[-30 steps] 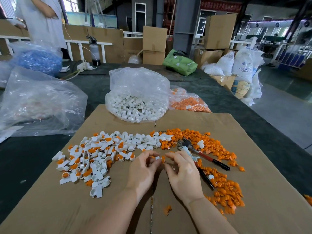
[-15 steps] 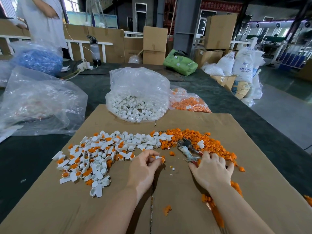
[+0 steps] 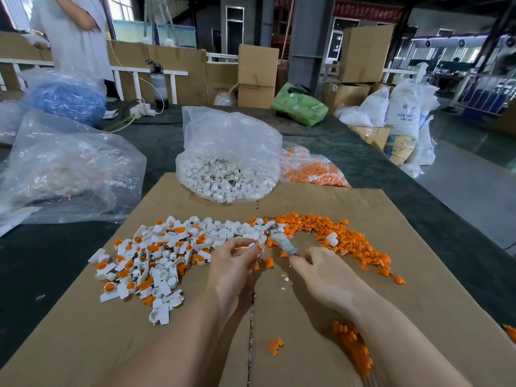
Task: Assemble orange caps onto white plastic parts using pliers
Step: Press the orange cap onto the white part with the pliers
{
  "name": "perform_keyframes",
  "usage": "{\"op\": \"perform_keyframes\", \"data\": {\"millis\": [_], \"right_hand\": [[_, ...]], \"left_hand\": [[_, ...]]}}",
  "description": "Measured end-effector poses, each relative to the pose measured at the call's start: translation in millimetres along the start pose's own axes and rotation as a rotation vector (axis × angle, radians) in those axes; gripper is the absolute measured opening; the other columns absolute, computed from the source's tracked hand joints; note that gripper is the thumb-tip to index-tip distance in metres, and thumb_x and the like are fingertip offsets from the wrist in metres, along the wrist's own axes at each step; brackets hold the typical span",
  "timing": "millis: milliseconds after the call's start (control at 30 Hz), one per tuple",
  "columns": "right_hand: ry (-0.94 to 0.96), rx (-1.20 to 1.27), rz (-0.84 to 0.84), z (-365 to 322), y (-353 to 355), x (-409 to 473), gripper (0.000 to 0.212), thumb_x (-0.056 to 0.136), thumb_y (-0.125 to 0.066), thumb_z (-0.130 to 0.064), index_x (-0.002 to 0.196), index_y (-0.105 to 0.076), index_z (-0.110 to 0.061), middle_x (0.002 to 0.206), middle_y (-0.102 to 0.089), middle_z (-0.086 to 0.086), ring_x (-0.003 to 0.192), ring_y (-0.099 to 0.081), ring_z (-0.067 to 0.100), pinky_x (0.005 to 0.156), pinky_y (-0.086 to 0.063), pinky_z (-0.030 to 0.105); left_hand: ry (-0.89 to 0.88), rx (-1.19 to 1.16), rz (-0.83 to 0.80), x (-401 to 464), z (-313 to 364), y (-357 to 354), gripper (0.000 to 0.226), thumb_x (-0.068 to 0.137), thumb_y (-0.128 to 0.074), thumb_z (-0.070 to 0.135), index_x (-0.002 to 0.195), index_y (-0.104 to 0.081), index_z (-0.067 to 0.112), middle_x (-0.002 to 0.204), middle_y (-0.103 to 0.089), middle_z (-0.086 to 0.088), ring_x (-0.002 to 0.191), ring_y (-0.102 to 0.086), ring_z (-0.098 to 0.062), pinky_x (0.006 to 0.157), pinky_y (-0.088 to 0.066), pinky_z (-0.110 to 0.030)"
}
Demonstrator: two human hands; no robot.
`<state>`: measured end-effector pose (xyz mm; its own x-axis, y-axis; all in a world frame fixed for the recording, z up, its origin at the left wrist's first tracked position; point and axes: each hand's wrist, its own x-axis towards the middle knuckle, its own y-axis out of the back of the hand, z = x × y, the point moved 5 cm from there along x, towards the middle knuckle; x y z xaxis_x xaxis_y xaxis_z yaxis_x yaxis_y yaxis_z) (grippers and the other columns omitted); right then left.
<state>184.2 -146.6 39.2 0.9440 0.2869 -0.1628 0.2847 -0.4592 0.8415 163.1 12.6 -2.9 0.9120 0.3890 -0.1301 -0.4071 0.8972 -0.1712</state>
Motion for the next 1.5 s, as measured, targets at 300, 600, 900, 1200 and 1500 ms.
{"op": "perform_keyframes", "data": {"millis": [300,600,900,1200,1500], "right_hand": [[-0.091,0.486,-0.294,-7,-15,-13,0.030,0.095,-0.041,-0.033,0.075,-0.050,-0.012,0.063,-0.047,0.006,0.054,-0.041,0.019,0.050,-0.034,0.027],[-0.149,0.579,-0.384,-8,-17,-17,0.034,0.095,-0.041,-0.035,0.101,-0.059,-0.007,0.073,-0.047,0.006,0.063,-0.046,0.020,0.055,-0.044,0.031],[-0.083,0.530,-0.376,-10,-16,-20,0.029,0.096,-0.040,-0.040,0.088,-0.052,-0.014,0.065,-0.053,0.002,0.059,-0.052,0.020,0.056,-0.048,0.030],[0.120,0.144,-0.062,-10,-13,-15,0.034,0.094,-0.044,-0.048,0.073,-0.042,-0.021,0.073,-0.044,-0.004,0.061,-0.043,0.012,0.056,-0.033,0.025],[0.043,0.309,0.103,2,-21,-18,0.035,0.082,-0.060,-0.052,0.083,-0.061,-0.018,0.076,-0.062,-0.002,0.066,-0.053,0.013,0.059,-0.039,0.027]], "left_hand": [[0.055,0.031,0.090,10,2,7,0.005,0.087,-0.064,0.006,0.090,-0.062,0.010,0.084,-0.066,-0.015,0.059,-0.063,-0.014,0.055,-0.052,-0.024],[0.089,0.021,0.096,8,6,7,0.006,0.088,-0.063,0.006,0.087,-0.062,0.011,0.083,-0.064,-0.014,0.058,-0.061,-0.014,0.049,-0.052,-0.022],[0.070,0.043,0.072,4,10,3,0.009,0.089,-0.061,0.003,0.084,-0.061,0.010,0.078,-0.063,-0.014,0.062,-0.060,-0.018,0.047,-0.052,-0.020],[0.096,0.060,0.111,6,-2,2,0.011,0.088,-0.062,0.003,0.098,-0.064,0.003,0.089,-0.069,-0.017,0.084,-0.066,-0.027,0.078,-0.056,-0.038],[0.064,0.083,0.117,7,-4,7,0.009,0.089,-0.060,0.006,0.095,-0.065,0.010,0.084,-0.070,-0.010,0.075,-0.065,-0.016,0.067,-0.056,-0.026]]}}
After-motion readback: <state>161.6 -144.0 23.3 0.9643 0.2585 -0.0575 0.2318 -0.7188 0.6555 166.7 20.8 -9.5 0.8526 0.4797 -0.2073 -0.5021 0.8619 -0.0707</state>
